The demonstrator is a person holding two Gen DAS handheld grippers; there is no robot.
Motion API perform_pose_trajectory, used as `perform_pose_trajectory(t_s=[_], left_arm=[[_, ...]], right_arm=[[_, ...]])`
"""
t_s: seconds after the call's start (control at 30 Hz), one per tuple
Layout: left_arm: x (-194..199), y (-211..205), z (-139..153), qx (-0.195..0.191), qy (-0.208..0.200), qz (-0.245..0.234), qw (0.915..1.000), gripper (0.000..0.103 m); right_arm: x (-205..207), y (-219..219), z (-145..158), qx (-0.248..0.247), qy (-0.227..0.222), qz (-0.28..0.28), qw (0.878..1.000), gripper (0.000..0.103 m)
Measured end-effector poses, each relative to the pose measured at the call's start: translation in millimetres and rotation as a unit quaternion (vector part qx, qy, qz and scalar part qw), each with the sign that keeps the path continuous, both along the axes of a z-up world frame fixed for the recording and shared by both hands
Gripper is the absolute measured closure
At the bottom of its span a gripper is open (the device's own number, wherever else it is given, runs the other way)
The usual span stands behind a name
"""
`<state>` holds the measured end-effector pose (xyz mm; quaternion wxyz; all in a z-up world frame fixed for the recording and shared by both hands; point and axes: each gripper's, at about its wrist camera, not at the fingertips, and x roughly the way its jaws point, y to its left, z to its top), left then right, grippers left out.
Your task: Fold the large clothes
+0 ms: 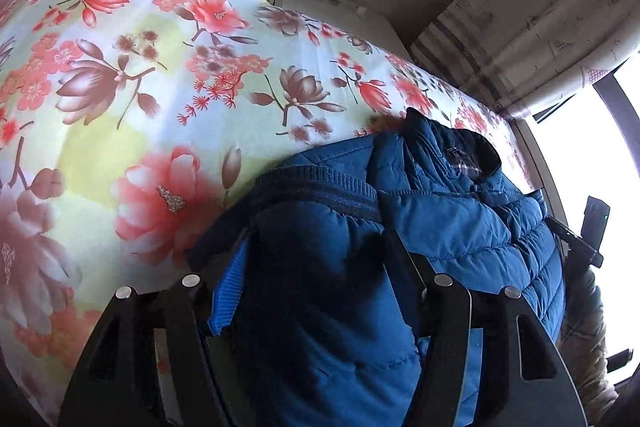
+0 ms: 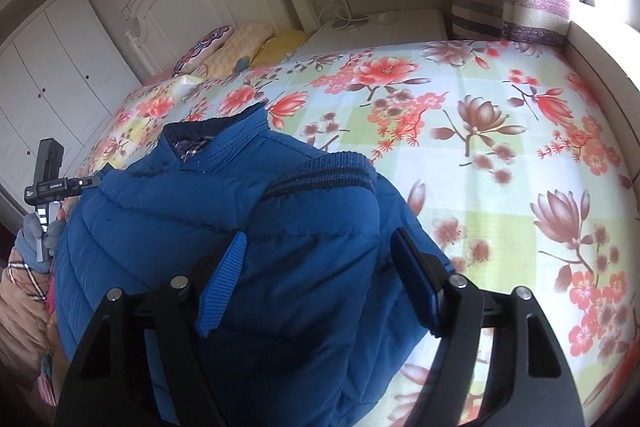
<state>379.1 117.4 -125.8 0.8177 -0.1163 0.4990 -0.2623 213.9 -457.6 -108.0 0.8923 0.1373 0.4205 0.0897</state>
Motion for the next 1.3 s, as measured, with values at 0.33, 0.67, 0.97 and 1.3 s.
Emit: perform_pose_trajectory(t_s=[0.33, 0.67, 0.97, 1.3], left_arm=[[8.6, -15.8, -2.4, 0.038, -0.011, -0.022, 0.999, 0.041], [-88.0, -17.6, 96.1, 0.016, -0.216, 0.036, 0.9755, 0.087], [37.4, -64.7, 69.2, 0.12, -0.105, 0.09, 0.9831, 0.086], [48.8, -50.1, -7.6, 0.131, -0.079, 0.146, 0.9773, 0.061]], right_arm=[[-2.8, 3.6, -2.5, 0.011, -0.006, 0.003, 1.0, 0.04], [-72.9, 52.7, 81.5, -0.109, -0.146, 0.003, 0.983, 0.097], [33.4, 31.6, 74.2, -0.105, -0.043, -0.071, 0.991, 0.096], [44.5, 13.2, -8.8, -0.062, 0.018, -0.101, 0.993, 0.081]])
